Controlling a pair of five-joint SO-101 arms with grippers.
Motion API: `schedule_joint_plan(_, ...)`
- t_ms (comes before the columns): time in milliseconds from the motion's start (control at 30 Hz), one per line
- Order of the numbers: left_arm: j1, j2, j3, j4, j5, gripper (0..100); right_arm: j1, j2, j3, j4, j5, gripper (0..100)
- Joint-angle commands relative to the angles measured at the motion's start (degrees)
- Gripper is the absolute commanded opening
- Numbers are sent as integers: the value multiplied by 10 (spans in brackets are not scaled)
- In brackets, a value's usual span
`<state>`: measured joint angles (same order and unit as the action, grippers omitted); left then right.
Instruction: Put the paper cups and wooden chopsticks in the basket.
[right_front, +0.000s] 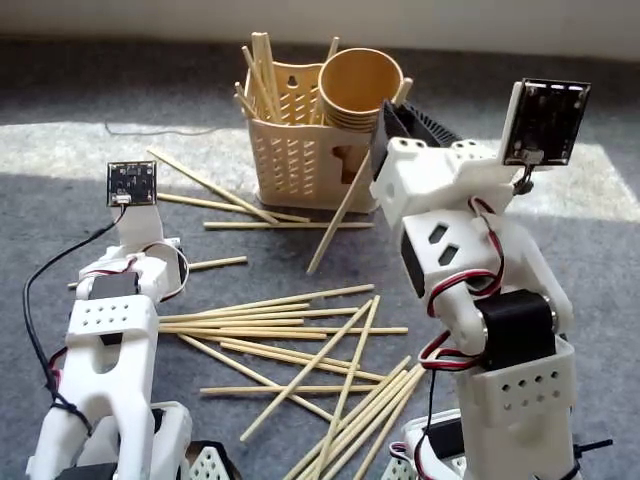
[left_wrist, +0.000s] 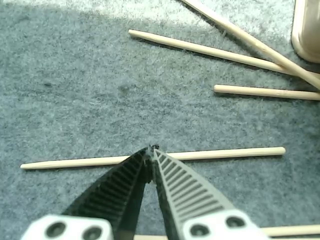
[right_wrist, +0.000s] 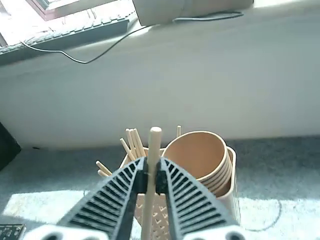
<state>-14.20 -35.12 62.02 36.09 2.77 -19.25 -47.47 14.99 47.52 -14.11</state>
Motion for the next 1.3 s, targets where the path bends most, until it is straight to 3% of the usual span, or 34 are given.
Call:
schedule_joint_plan(0,-8,-9,-2,-9,-4,24,-4,-8,-24,-67,8,5)
schedule_joint_plan(300,-8,-9,-2,-9,-4,24,-28,5,-22,-231,9,5)
schedule_joint_plan(800,-8,-13,-3,-9,-4,24,-28,155,-23,-484,10,5)
schedule_joint_plan(867,-8,-13,-3,-9,-4,24,-28,175,-23,-502,22,5)
schedule_joint_plan(1033,-8,-13,-2,-8,-4,24,-28,219,-22,-524,135,5)
schedule_joint_plan(1267,-8,-13,-2,-8,-4,24,-31,232,24,-524,140,5)
